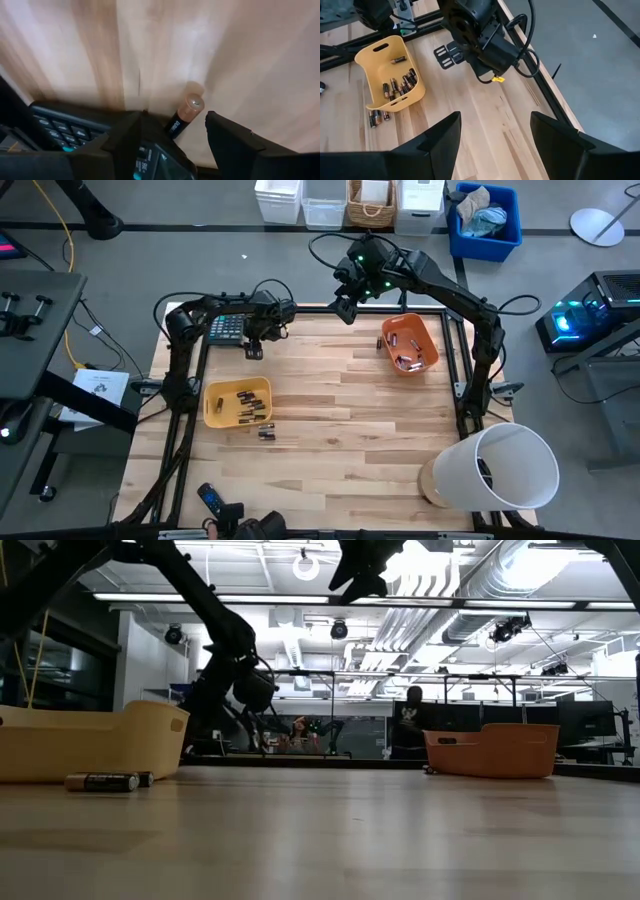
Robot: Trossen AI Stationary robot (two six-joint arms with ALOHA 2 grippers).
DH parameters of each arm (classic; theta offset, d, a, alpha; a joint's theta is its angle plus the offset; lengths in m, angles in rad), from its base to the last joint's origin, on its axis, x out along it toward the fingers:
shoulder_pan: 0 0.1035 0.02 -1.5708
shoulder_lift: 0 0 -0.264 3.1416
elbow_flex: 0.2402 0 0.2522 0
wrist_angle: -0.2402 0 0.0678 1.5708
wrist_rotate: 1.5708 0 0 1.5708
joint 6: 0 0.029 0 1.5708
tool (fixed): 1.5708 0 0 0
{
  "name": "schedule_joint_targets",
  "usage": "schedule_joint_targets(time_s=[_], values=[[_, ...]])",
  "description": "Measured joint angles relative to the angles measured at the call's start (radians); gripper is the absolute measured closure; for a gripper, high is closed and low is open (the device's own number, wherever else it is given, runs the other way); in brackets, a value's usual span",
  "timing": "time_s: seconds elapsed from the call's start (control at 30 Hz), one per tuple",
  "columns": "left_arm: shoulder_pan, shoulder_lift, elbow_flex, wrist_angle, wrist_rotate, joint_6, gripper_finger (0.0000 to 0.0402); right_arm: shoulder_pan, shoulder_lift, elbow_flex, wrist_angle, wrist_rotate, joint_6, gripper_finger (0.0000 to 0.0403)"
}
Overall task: Sort batteries
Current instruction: Put the black battery into the yellow bin
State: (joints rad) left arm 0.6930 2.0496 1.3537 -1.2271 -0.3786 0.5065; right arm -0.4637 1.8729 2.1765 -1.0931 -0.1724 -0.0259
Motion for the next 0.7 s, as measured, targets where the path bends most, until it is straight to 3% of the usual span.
schedule_joint_targets(time_s=[0.43,0.53,0.63,0.7], values=[[-0.003,0.113,0.005,-0.031,-0.045,-0.042,0.0224,0.000,0.000,0.000,-0.002,0.003,0.000,0.0170],[-0.009,0.117,0.004,-0.035,-0.031,-0.055,0.0273,0.000,0.000,0.000,-0.002,0.004,0.000,0.0170],[-0.023,0.117,0.003,-0.049,-0.021,-0.084,0.0362,0.000,0.000,0.000,-0.001,0.004,-0.001,0.0170],[-0.027,0.107,0.002,-0.052,0.016,-0.115,0.0372,0.000,0.000,0.000,-0.001,0.004,-0.001,0.0170]])
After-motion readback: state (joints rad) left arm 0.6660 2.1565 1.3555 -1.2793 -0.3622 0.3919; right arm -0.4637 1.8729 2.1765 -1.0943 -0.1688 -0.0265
